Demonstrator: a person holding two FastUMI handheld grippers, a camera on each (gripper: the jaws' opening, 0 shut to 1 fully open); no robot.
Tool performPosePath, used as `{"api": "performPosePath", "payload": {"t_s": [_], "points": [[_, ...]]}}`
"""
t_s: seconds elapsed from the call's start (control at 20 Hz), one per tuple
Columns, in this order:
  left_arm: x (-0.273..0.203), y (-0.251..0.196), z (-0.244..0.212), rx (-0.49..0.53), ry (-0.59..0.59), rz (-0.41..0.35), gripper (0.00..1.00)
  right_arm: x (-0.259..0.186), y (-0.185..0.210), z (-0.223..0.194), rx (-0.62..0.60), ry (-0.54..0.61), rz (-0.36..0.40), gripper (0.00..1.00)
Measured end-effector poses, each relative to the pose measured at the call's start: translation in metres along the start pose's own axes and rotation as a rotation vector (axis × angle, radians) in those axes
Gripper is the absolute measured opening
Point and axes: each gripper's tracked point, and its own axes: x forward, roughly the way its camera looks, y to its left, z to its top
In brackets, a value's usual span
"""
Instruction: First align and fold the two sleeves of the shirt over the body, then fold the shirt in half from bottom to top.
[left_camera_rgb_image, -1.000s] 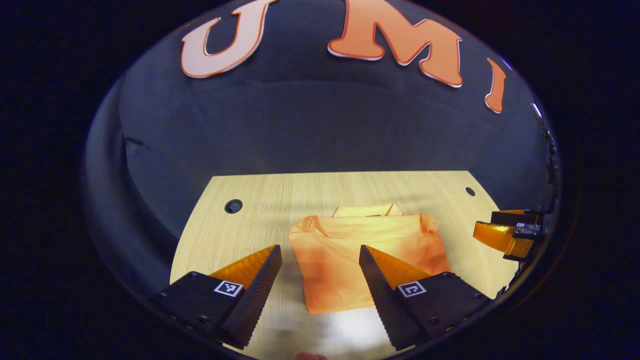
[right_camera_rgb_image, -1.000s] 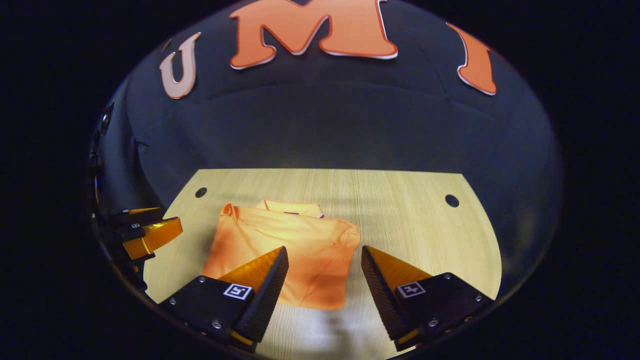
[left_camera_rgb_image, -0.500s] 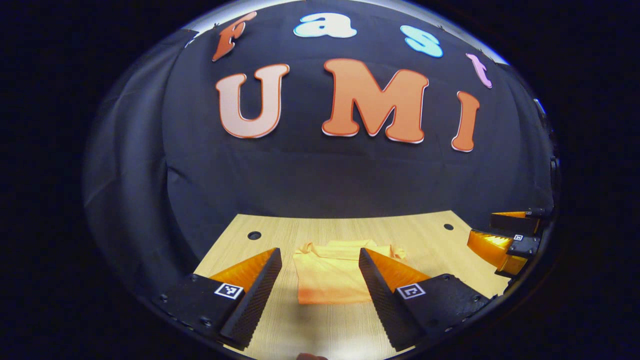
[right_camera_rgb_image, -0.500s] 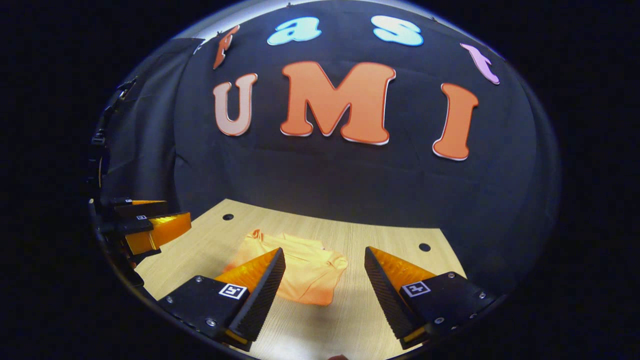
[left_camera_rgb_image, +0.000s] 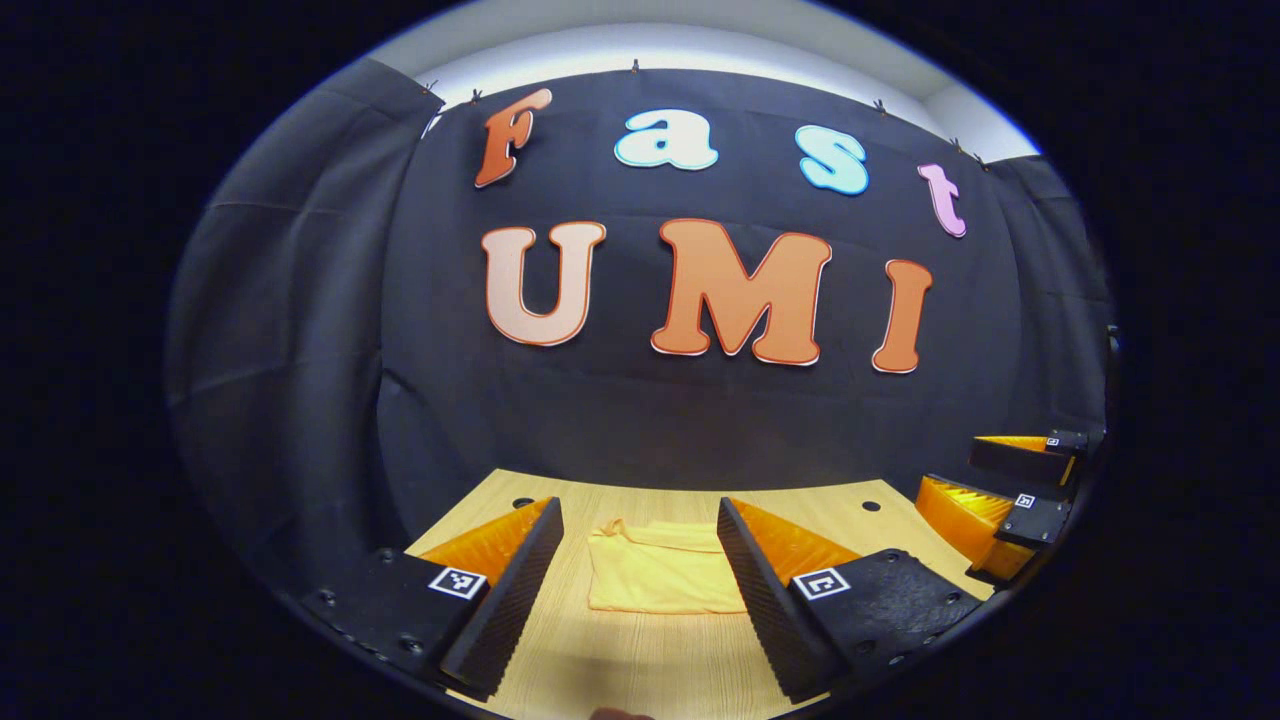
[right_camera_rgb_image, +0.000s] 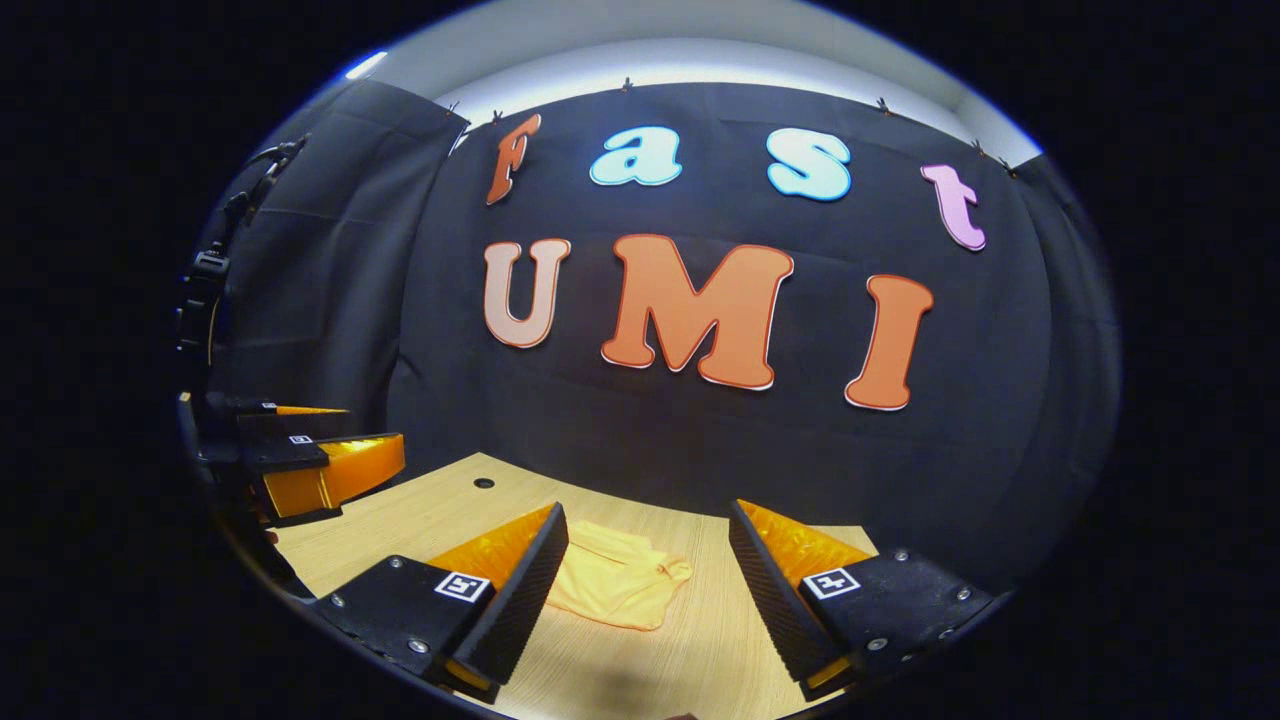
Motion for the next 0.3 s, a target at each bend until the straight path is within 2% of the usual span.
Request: {"api": "performPosePath", "payload": {"t_s": [0.3], "points": [[-0.046, 0.016, 0.024, -0.011, -0.142, 0.021, 0.95, -0.015, -0.004, 0.008, 0.049, -0.051, -0.041, 0.98]]}}
